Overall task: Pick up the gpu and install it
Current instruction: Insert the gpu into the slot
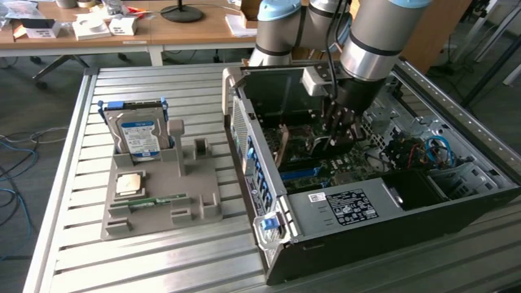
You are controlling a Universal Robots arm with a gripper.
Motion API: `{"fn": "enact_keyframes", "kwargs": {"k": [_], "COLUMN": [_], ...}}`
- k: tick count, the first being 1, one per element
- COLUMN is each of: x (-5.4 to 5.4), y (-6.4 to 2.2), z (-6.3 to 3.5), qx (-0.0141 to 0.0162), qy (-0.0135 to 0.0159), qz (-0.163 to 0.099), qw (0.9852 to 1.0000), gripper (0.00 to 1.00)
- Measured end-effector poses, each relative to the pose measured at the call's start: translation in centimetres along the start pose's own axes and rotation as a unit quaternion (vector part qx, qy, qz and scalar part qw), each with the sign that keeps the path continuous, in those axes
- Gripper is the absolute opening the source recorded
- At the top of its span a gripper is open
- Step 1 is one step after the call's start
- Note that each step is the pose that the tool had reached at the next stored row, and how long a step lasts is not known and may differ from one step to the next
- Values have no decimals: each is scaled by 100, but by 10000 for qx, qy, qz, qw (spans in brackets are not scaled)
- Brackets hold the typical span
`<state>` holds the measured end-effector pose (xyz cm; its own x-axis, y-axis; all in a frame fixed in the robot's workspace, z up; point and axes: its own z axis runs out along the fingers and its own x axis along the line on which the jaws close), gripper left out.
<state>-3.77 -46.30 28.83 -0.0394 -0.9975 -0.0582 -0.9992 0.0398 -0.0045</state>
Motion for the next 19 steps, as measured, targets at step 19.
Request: {"fn": "enact_keyframes", "kwargs": {"k": [19], "x": [6], "y": [60], "z": [58], "qx": [0], "qy": [0], "qz": [0], "qw": [10000], "gripper": [26]}}
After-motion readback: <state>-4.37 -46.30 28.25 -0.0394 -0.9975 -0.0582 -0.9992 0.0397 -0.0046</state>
